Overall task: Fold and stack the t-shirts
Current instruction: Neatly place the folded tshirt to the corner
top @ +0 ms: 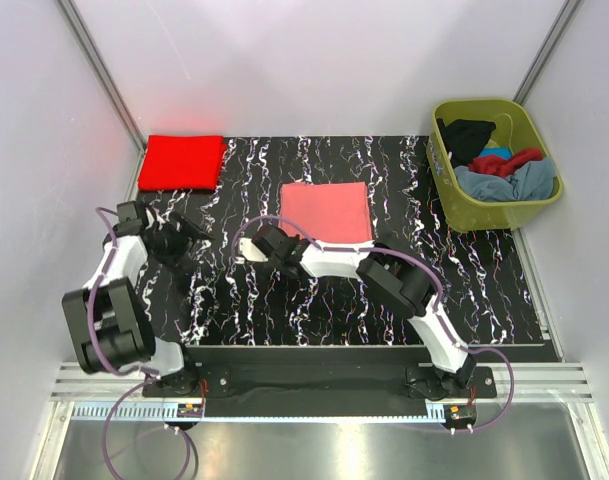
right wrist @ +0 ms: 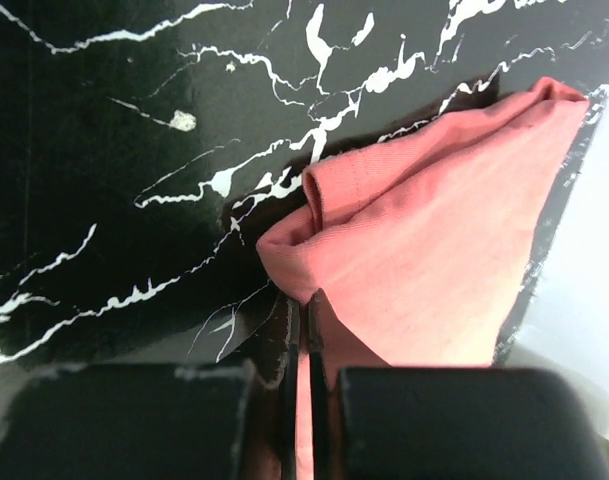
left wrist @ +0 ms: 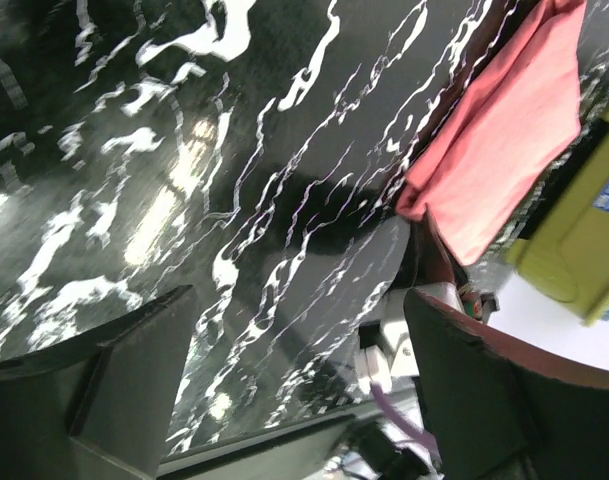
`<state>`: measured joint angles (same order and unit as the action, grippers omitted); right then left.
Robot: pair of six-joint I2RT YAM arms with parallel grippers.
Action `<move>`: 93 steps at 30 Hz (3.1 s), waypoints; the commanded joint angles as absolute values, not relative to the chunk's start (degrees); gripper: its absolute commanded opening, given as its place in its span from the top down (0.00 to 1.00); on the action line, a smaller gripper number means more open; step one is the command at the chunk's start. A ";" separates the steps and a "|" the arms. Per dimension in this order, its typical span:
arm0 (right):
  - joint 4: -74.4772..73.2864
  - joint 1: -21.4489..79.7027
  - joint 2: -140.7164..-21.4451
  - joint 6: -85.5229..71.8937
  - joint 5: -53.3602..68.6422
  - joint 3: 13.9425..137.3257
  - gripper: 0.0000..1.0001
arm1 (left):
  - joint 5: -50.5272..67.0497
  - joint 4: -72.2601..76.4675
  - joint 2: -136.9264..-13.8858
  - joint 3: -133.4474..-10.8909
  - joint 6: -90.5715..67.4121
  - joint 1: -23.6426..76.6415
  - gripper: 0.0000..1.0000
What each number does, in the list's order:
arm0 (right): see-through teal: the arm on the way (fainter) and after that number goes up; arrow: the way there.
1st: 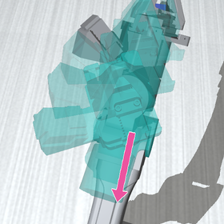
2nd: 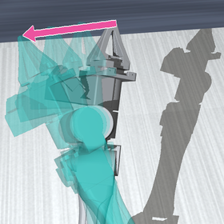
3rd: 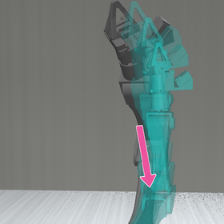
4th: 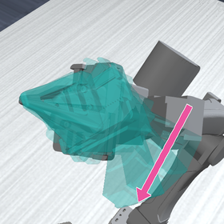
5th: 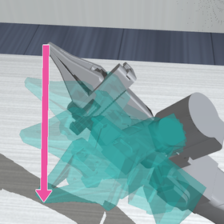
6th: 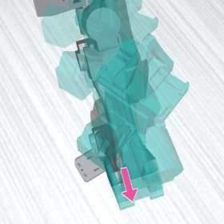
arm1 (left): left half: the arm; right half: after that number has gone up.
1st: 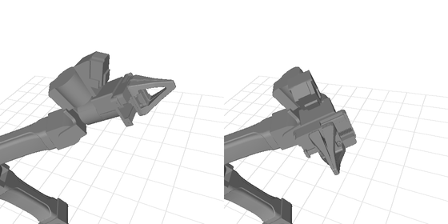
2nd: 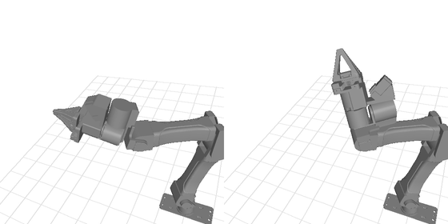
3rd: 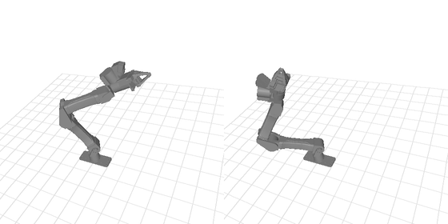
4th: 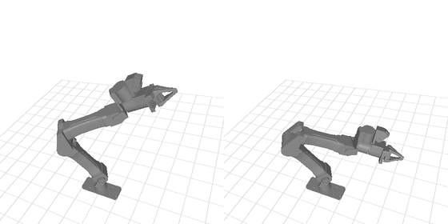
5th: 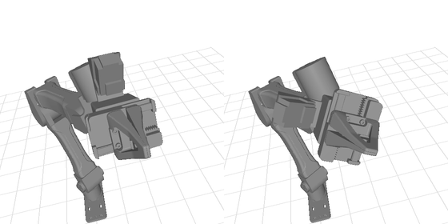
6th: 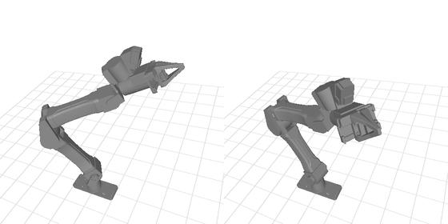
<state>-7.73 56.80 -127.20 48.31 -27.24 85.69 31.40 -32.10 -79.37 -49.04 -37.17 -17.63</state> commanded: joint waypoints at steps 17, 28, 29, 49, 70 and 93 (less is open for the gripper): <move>-15.73 53.79 -108.73 39.21 -9.76 80.33 1.00 | 38.50 2.90 -103.08 -58.35 -58.18 -0.71 0.01; -16.96 51.77 -105.56 34.90 -4.57 80.51 1.00 | 33.14 4.13 -109.95 -62.14 -62.23 5.53 0.01; -16.96 51.59 -105.38 34.63 -4.31 80.51 1.00 | 32.79 3.96 -110.56 -62.40 -62.05 5.97 0.01; -15.56 48.34 -105.03 31.82 -0.88 83.85 1.00 | 26.64 -9.39 -112.15 -67.50 -62.67 9.84 0.01; -15.47 47.55 -104.06 28.30 1.93 85.69 1.00 | 34.01 6.23 -116.45 -62.67 -72.24 10.37 0.10; -17.93 47.37 -81.58 14.07 -5.01 60.40 0.17 | 23.75 -29.34 -110.04 -87.88 -22.69 7.38 1.00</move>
